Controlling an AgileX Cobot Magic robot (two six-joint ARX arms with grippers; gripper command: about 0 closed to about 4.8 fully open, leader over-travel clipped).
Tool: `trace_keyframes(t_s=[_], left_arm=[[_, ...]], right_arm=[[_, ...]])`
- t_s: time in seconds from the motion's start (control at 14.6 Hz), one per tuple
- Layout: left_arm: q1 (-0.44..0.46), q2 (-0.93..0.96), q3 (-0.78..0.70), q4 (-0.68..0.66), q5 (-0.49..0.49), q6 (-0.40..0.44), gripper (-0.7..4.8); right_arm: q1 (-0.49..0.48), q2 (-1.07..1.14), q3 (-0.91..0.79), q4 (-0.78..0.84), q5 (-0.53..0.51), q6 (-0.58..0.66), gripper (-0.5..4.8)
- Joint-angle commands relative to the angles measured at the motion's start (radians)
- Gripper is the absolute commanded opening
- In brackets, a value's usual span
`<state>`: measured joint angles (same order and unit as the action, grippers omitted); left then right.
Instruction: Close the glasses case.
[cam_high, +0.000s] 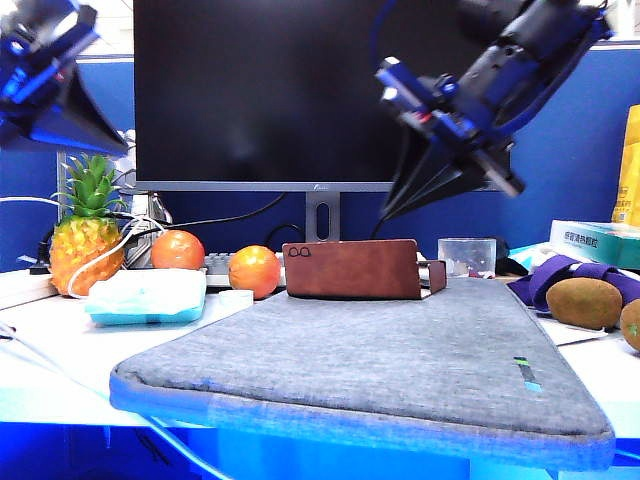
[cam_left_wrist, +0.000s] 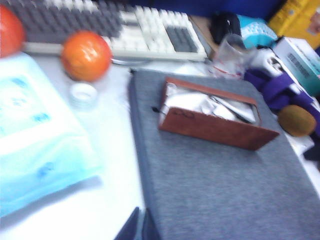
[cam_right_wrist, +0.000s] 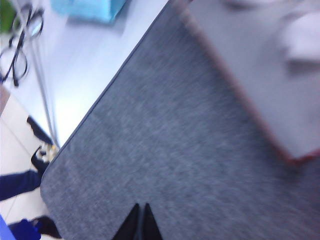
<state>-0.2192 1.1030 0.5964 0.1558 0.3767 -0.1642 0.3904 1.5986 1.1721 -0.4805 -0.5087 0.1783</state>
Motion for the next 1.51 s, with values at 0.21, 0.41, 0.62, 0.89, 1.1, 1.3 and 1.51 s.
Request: trace_keyframes(t_s=[0.21,0.41,0.62,0.89,1.1,1.3,1.51], left_arm=[[-0.002,0.081,0.066,0.063,0.046,-0.013,-0.03],[-0.002,0.098,0.089,0.068,0.047,-0.011,-0.04],[-0.002,0.111,0.089,0.068,0.047,-0.008,-0.03],[-0.002,0.154,0.089,0.063,0.047,-0.009,-0.03],[-0.002,0.166,0.089,0.072,0.046,-0.008,-0.04],[0.000,0.166,0.089,0.132,0.030,-0.003,-0.04],[0.003,0.134,0.089,0.250,0.026,0.093,-0.03]], right_arm=[[0.027,0.098,0.006,0.154,0.034,-0.003,-0.06],[0.026,0.159,0.006,0.261,0.092,-0.014,-0.06],[0.026,0.188,0.030,0.334,0.211,-0.084,-0.06],[0.023,0.281,0.182,0.346,0.368,-0.191,-0.06],[0.008,0.379,0.320,0.350,0.407,-0.192,-0.06],[-0.021,0.427,0.404,0.351,0.414,-0.175,-0.06],[-0.031,0.359,0.488,0.342,0.418,-0.141,-0.06]])
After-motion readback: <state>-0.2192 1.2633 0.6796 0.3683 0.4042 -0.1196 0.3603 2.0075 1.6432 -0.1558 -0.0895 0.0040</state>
